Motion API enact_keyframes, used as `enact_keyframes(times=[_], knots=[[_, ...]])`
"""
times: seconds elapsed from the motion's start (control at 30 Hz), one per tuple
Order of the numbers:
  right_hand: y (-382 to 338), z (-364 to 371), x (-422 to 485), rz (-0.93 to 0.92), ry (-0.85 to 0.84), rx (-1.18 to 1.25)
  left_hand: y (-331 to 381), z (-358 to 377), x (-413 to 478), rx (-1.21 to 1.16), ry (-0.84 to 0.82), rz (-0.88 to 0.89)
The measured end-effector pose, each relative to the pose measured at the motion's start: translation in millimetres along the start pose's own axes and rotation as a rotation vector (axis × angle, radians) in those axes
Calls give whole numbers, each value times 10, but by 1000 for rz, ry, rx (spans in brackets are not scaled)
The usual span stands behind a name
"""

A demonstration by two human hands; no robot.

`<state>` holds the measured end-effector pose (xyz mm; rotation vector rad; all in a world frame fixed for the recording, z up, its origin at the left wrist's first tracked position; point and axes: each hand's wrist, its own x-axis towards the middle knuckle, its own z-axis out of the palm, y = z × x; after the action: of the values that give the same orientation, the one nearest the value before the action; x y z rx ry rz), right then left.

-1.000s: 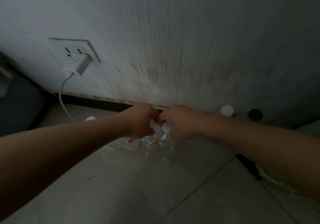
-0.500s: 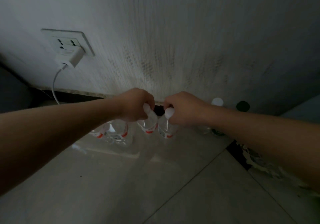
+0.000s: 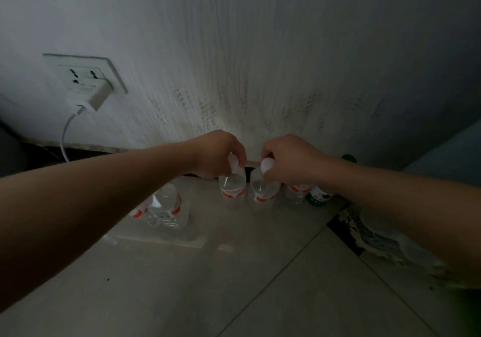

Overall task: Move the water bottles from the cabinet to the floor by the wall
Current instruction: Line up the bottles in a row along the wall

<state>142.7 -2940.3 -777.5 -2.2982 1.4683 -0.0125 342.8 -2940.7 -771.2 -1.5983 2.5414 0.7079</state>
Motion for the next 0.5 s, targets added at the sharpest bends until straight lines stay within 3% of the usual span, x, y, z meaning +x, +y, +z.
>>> enact_keyframes(times=[0.5], knots=[[154, 32, 24, 50, 20, -33, 96, 89, 159, 10, -51, 39]])
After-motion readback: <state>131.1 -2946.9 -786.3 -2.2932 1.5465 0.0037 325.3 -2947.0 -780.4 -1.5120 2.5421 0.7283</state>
